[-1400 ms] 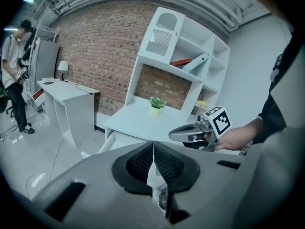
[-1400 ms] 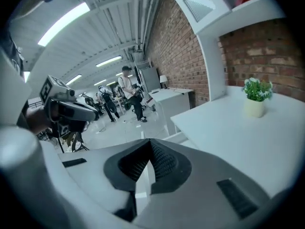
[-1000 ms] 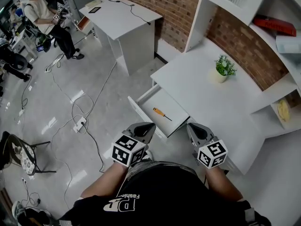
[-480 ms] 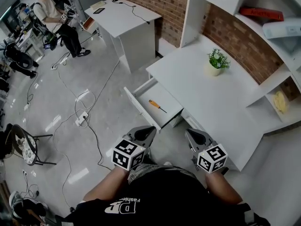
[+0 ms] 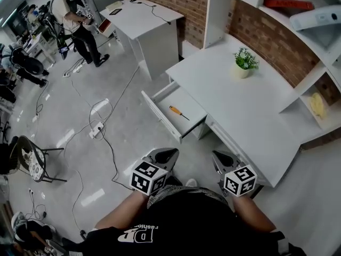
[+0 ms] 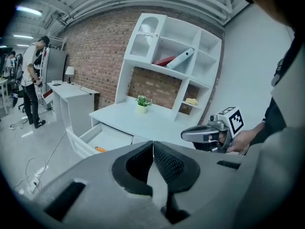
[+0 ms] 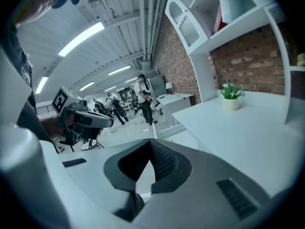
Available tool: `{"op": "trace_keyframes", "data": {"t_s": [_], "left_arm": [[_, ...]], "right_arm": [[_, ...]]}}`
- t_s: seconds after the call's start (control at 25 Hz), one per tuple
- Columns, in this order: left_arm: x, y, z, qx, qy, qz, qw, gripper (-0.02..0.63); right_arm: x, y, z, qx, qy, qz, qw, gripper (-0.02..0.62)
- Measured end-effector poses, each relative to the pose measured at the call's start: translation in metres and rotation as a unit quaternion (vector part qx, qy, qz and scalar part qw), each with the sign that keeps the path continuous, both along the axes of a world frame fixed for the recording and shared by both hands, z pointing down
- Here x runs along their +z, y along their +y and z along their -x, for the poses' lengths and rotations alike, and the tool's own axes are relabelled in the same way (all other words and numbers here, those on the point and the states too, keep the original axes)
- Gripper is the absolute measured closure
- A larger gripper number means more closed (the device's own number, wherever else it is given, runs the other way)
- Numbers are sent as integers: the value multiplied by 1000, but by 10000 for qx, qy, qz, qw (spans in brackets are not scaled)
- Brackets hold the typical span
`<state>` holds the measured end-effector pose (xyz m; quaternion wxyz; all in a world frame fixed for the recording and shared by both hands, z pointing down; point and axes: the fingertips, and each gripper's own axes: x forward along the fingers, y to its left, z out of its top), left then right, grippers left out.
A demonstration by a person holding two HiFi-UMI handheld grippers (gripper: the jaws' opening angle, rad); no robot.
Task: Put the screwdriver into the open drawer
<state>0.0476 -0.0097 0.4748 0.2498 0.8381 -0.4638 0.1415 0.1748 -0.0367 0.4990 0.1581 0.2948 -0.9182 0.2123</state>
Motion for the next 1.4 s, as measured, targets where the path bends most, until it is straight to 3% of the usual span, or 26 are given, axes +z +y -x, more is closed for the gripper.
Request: {"op": "trace_keyframes", "data": {"t_s": [1.4], "left_arm": [[-17,9,-15,16,-145,-233,9996,586]], "right_arm": [[-17,20,-13,-90,-99,-221,9997,591]]}}
